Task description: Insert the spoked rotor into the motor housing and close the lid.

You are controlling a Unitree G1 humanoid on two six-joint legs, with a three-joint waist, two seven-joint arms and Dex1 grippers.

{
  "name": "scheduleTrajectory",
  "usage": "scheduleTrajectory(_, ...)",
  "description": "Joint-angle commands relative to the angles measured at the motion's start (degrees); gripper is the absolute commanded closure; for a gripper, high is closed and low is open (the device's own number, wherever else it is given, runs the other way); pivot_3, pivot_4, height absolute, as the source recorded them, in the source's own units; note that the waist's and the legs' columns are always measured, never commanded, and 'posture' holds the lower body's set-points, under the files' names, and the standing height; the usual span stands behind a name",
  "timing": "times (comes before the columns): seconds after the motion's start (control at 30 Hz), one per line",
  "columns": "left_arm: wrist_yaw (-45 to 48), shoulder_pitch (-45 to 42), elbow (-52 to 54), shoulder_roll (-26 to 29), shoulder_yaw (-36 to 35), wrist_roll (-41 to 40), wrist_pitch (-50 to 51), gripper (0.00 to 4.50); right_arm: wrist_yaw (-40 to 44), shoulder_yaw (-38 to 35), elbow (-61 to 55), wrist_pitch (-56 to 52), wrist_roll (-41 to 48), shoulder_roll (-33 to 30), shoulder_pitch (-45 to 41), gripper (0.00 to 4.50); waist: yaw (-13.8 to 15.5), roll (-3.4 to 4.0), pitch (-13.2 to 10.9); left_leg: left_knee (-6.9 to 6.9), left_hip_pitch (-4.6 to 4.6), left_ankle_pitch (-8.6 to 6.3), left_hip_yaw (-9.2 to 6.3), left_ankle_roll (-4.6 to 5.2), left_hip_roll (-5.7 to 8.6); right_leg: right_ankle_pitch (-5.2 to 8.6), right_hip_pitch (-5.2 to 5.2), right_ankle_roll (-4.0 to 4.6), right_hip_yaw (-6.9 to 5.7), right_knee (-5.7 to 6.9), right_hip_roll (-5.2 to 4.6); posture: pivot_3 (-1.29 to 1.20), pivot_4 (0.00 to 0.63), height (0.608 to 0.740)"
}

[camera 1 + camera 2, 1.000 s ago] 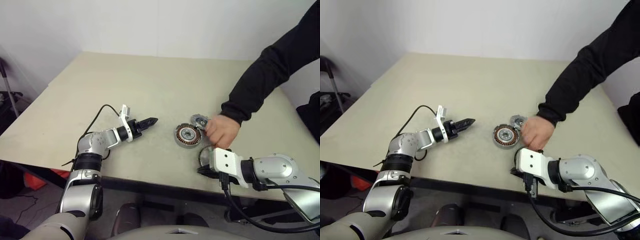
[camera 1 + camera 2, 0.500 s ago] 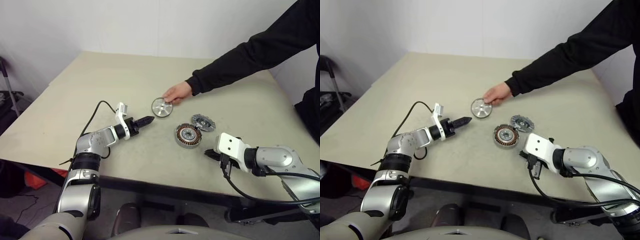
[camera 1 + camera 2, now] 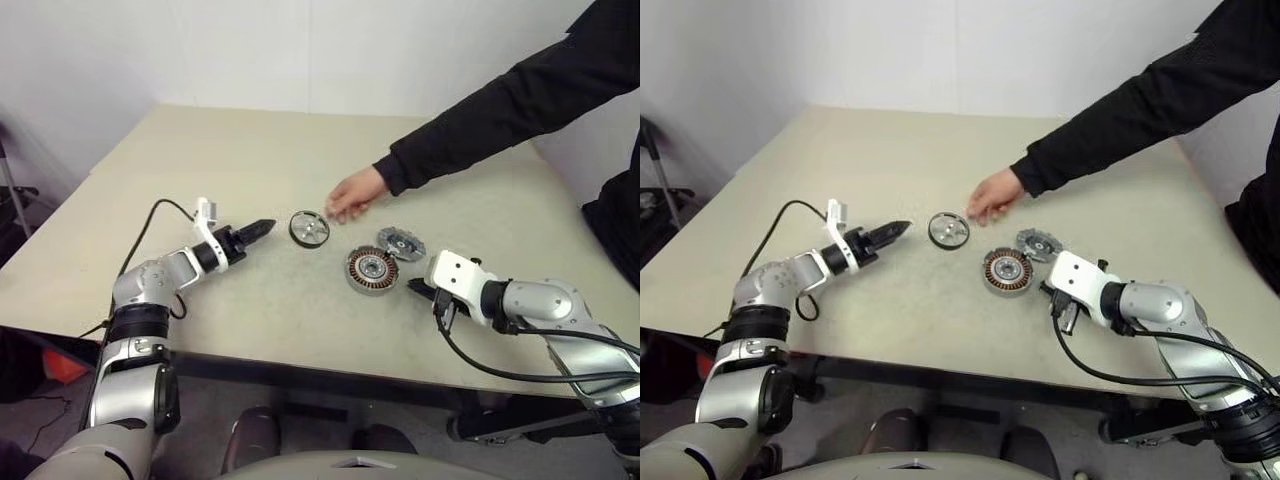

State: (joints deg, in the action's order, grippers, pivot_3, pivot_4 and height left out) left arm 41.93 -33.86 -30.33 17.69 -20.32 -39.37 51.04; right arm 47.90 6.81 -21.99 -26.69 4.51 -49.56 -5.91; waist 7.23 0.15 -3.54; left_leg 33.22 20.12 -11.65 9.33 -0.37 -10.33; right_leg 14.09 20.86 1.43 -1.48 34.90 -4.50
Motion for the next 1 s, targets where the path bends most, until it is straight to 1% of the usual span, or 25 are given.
scheduleTrajectory(0.03, -3.3, -2.2, -2.4, -1.8, -3.0, -2.3, 1.1, 1.40, -1.9, 0.1, 2.1, 0.4, -1.9, 1.3, -3.6, 4.47, 0.0, 0.00, 0.0, 0.01, 0.00, 0.00, 0.00, 0.00, 0.00, -0.01, -0.01, 0.02, 0.00, 0.01, 0.00, 0.00, 0.000, 0.740)
scheduleTrajectory(0.2, -7.9, -3.6, -6.0, -6.8, -4.6, -2.9, 1.0, 1.40, -2.4, 0.4, 3.1, 0.5, -2.8, 2.7, -5.9, 4.47, 0.1, -0.01, 0.0, 0.08, 0.05, 0.00, 0.00, 0.00, 0.06, -0.03, -0.02, 0.04, 0.00, 0.01, -0.06, 0.00, 0.000, 0.740)
scheduleTrajectory(0.33, -10.1, -5.2, -9.3, -9.3, -5.4, -2.8, -0.6, 1.40, -2.6, 0.1, 2.8, 0.2, -3.1, 2.9, -6.1, 4.47, -0.1, -0.01, 0.0, 0.07, 0.06, 0.00, -0.01, 0.01, 0.03, -0.03, 0.01, 0.04, -0.01, 0.00, -0.04, 0.00, 0.000, 0.740)
scheduleTrajectory(0.53, -11.9, -8.6, -15.8, -10.0, -6.4, -2.0, -3.6, 1.40, -3.6, -1.1, 2.3, -0.6, -3.1, 3.2, -6.4, 4.47, -0.1, -0.02, 0.0, 0.07, 0.07, -0.02, 0.00, 0.04, 0.03, -0.03, 0.04, 0.04, -0.01, 0.00, -0.04, 0.00, 0.000, 0.740)
scheduleTrajectory(0.83, -14.1, -11.9, -24.3, -11.9, -7.8, -0.9, -8.9, 1.40, -4.6, -0.5, 2.6, -1.0, -3.4, 4.1, -7.4, 4.47, 0.1, -0.02, 0.0, 0.07, 0.01, -0.01, -0.01, 0.03, 0.05, -0.03, -0.04, 0.03, -0.01, 0.01, -0.05, 0.00, 0.000, 0.740)
scheduleTrajectory(0.9, -14.2, -12.7, -26.0, -12.2, -8.0, -0.7, -9.3, 2.09, -4.8, -0.2, 2.7, -1.2, -3.6, 4.4, -7.8, 4.50, 0.1, -0.02, 0.0, 0.08, -0.03, -0.01, -0.01, 0.03, 0.08, -0.03, -0.10, 0.03, -0.01, 0.01, -0.09, 0.00, 0.000, 0.740)
scheduleTrajectory(0.93, -13.7, -12.9, -26.5, -12.3, -7.9, -0.6, -9.1, 2.26, -4.9, -0.1, 2.8, -1.1, -3.7, 4.5, -7.9, 4.50, 0.1, -0.02, 0.0, 0.09, -0.04, -0.01, -0.01, 0.03, 0.09, -0.04, -0.10, 0.03, -0.01, 0.01, -0.10, 0.00, 0.000, 0.740)
scheduleTrajectory(1.0, -13.0, -13.2, -27.0, -12.3, -7.7, -0.3, -8.9, 2.26, -4.9, 0.2, 2.9, -1.0, -3.9, 4.7, -7.8, 4.50, 0.2, -0.02, 0.0, 0.08, -0.02, -0.02, -0.02, 0.04, 0.11, -0.04, -0.10, 0.03, -0.01, 0.00, -0.12, 0.00, 0.000, 0.740)
